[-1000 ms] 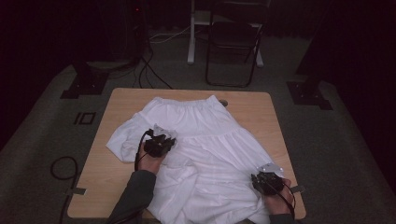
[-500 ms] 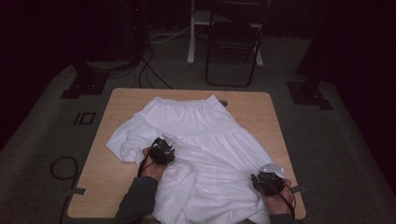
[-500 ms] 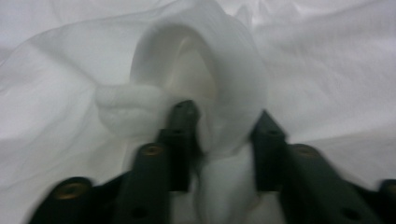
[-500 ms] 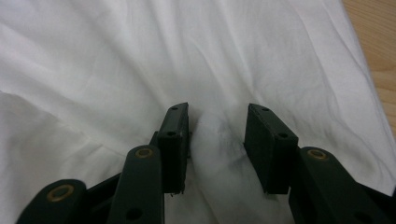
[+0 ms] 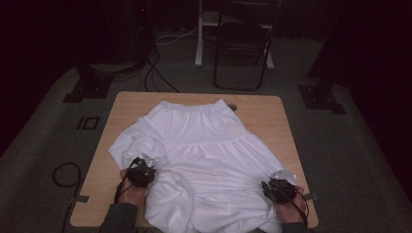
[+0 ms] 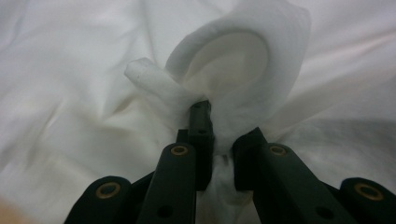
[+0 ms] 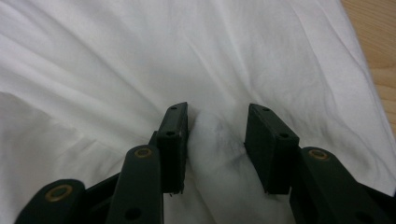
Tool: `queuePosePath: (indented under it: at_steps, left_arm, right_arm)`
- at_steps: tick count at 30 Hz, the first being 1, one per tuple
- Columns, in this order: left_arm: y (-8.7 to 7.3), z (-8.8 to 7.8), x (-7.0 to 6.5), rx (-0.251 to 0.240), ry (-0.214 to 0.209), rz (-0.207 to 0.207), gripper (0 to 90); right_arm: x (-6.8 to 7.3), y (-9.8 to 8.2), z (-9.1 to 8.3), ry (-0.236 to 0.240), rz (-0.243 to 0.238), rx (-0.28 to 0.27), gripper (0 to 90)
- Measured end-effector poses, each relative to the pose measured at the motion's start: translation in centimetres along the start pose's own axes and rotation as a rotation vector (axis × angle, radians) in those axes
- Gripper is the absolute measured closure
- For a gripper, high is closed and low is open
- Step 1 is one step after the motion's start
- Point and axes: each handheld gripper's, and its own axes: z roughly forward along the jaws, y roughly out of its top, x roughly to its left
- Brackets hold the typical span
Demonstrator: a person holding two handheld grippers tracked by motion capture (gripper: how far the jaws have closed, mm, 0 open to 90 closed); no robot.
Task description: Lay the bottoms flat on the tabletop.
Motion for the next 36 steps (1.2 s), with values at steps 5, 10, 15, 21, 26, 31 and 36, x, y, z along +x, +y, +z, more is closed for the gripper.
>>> queuePosePath:
  at_steps: [5,10,15,21,26,31,36]
  left_arm:
    - [-2.8,-1.9,1.6,0.026,0.025,-0.021,82.0]
    - [-4.9,-3.5,2.4,0.051,0.049,-0.018,82.5]
    - [-6.4,-4.9,2.0,0.093,0.117,0.020,82.6]
    - [-8.3,-6.2,2.3,0.098,0.150,-0.010,82.5]
    - [-9.8,-7.3,2.7,0.128,0.189,-0.018,82.5]
    - [-11.5,-8.2,3.2,0.163,0.225,-0.034,82.4]
    - [-11.6,-10.0,3.8,0.081,0.211,-0.084,71.0]
  right_arm:
    - [-0.1,0.0,0.0,0.001,0.000,0.003,59.2]
    - [-0.2,-0.2,-0.2,0.000,-0.001,0.005,59.2]
    - [-0.5,-0.4,-0.3,0.008,0.012,0.003,59.0]
    - [-0.4,-0.6,-0.5,0.008,0.002,0.008,58.9]
    - [-0.4,-1.0,-1.0,0.006,-0.003,0.018,58.9]
    - [-0.5,-1.4,-1.4,0.009,0.005,0.025,58.8]
    - [-0.7,-1.6,-1.6,0.013,0.008,0.027,58.6]
